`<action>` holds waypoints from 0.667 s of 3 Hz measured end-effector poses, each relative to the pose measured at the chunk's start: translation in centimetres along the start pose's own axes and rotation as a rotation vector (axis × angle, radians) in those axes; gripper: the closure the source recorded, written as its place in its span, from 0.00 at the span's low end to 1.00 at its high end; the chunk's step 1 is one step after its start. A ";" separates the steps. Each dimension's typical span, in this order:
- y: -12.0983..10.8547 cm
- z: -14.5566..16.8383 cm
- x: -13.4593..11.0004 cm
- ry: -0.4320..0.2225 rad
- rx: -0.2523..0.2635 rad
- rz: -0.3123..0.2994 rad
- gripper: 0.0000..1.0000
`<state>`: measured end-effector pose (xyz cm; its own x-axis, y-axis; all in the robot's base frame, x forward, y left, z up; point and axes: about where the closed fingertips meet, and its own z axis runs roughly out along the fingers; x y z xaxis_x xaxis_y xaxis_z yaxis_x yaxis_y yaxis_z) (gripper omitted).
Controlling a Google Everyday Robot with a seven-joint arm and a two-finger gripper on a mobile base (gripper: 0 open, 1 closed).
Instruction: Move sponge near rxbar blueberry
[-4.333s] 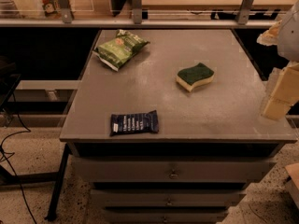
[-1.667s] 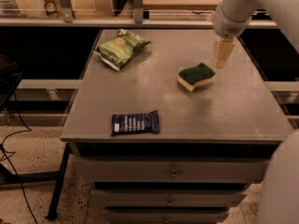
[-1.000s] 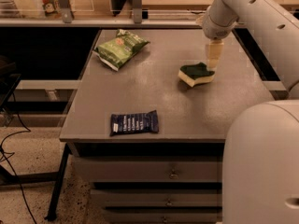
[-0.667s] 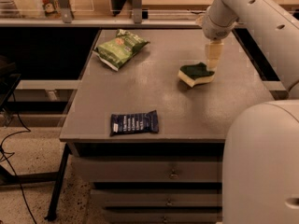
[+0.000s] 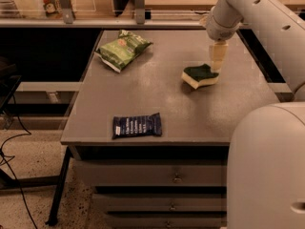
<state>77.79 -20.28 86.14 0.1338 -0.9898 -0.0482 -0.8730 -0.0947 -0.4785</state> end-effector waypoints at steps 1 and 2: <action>0.0 0.0 0.0 0.000 0.000 0.000 0.00; 0.0 0.0 0.0 0.000 0.000 0.000 0.00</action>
Offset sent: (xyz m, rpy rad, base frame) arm -0.0088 -0.0056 -0.0008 -0.0544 0.0820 0.0170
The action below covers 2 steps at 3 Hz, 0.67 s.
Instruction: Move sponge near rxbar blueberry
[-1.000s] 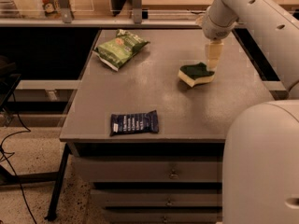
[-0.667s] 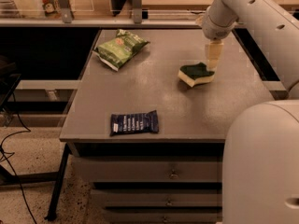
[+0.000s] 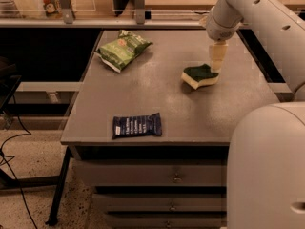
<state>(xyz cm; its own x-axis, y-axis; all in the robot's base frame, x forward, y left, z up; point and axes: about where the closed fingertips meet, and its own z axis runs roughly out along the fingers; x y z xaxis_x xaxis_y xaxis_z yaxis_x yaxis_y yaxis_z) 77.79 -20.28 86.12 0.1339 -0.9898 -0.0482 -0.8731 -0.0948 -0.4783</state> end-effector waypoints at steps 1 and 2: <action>0.0 0.0 0.0 0.001 -0.001 -0.001 0.00; 0.8 -1.8 -2.3 0.018 -0.021 -0.038 0.00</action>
Offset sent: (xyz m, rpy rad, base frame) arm -0.0866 0.0810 0.0537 -0.1385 0.0441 0.0951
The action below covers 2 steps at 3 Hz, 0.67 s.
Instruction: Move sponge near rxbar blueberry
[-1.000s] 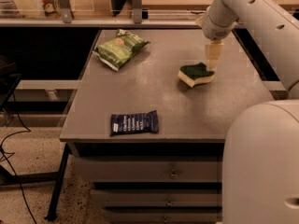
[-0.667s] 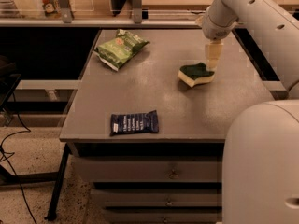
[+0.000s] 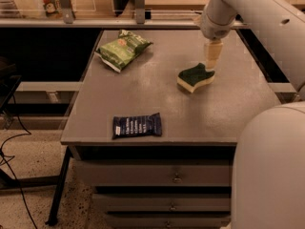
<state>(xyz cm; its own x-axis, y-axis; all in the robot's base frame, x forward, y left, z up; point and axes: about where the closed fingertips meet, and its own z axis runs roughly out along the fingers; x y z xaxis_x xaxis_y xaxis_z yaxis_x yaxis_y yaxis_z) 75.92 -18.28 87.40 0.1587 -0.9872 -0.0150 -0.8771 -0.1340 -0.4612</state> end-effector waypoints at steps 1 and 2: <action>1.3 -3.4 -3.9 0.006 -0.005 -0.059 0.00; 1.7 -4.0 -4.2 0.008 -0.005 -0.068 0.00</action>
Offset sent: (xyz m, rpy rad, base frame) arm -0.0299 0.0309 0.0225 -0.0306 -0.0011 0.0458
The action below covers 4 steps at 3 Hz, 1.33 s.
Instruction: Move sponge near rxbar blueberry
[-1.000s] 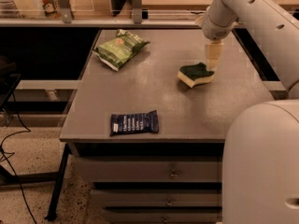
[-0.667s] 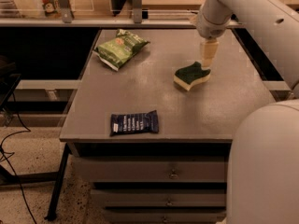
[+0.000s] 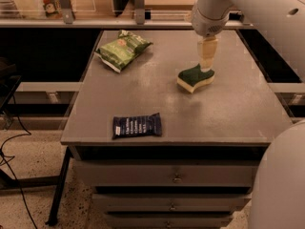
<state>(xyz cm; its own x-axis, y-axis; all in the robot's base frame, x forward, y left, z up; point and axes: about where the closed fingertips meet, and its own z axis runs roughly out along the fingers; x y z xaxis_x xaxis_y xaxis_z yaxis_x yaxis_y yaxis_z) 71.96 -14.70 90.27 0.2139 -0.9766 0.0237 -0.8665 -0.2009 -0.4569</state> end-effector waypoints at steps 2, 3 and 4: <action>1.5 -0.5 1.0 0.026 -0.088 -0.043 0.00; 3.0 -0.9 1.6 -0.023 -0.120 -0.048 0.00; 4.6 -0.6 2.2 -0.065 -0.138 -0.055 0.00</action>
Offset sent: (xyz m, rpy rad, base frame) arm -0.0297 -0.0262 0.0031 -0.1067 0.1475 0.0652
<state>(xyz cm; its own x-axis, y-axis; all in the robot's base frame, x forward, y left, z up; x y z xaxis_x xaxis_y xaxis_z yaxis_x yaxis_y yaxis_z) 68.16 -17.83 88.71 0.2878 -0.9576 -0.0142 -0.9055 -0.2672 -0.3296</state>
